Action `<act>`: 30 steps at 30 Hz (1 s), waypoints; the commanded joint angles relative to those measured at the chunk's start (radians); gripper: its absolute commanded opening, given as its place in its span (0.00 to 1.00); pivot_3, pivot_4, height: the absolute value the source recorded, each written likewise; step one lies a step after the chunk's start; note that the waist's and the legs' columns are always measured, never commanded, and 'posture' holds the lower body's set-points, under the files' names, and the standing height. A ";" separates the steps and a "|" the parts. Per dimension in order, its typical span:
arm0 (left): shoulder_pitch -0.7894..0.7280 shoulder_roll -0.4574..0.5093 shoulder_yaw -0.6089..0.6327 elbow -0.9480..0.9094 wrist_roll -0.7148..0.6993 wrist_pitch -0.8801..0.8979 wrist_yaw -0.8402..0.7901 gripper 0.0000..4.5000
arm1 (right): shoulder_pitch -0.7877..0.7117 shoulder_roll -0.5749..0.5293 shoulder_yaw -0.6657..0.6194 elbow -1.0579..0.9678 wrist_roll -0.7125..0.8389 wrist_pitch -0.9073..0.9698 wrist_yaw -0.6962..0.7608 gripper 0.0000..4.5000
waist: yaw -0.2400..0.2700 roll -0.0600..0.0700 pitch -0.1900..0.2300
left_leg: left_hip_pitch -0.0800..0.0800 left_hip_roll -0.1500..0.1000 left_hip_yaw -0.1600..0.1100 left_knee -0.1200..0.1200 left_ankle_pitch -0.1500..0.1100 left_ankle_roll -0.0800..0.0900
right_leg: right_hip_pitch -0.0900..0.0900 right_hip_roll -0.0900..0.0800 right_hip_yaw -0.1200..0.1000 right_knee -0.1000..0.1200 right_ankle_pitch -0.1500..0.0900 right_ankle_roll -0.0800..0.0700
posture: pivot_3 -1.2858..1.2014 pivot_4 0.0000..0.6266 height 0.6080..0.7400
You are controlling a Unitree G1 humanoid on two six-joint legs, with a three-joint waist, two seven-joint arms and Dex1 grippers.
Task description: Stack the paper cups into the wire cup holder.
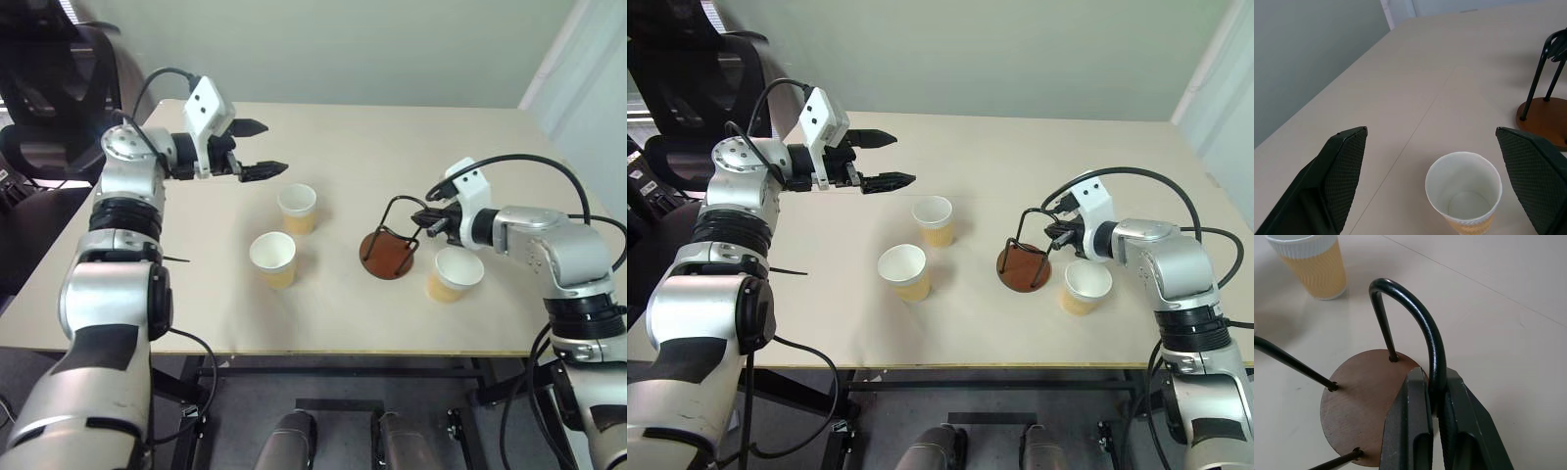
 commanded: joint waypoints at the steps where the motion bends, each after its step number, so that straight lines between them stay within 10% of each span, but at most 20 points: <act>1: -0.006 0.016 0.009 -0.040 -0.011 -0.006 0.007 1.00 | -0.015 0.048 -0.027 -0.030 0.005 0.073 -0.068 0.01 | 0.000 0.000 0.000 | 0.000 0.000 0.000 0.000 0.000 0.000 | 0.000 0.000 0.000 0.000 0.000 0.000 | 0.52 0.24 1.00; 30: -0.011 0.008 -0.001 -0.032 -0.006 -0.013 0.018 1.00 | -0.264 -0.035 0.144 0.127 -0.024 0.021 0.121 0.01 | -0.001 0.001 0.001 | -0.008 0.000 0.000 -0.003 -0.001 -0.003 | -0.011 0.001 -0.002 0.001 0.000 -0.003 | 0.52 0.24 1.00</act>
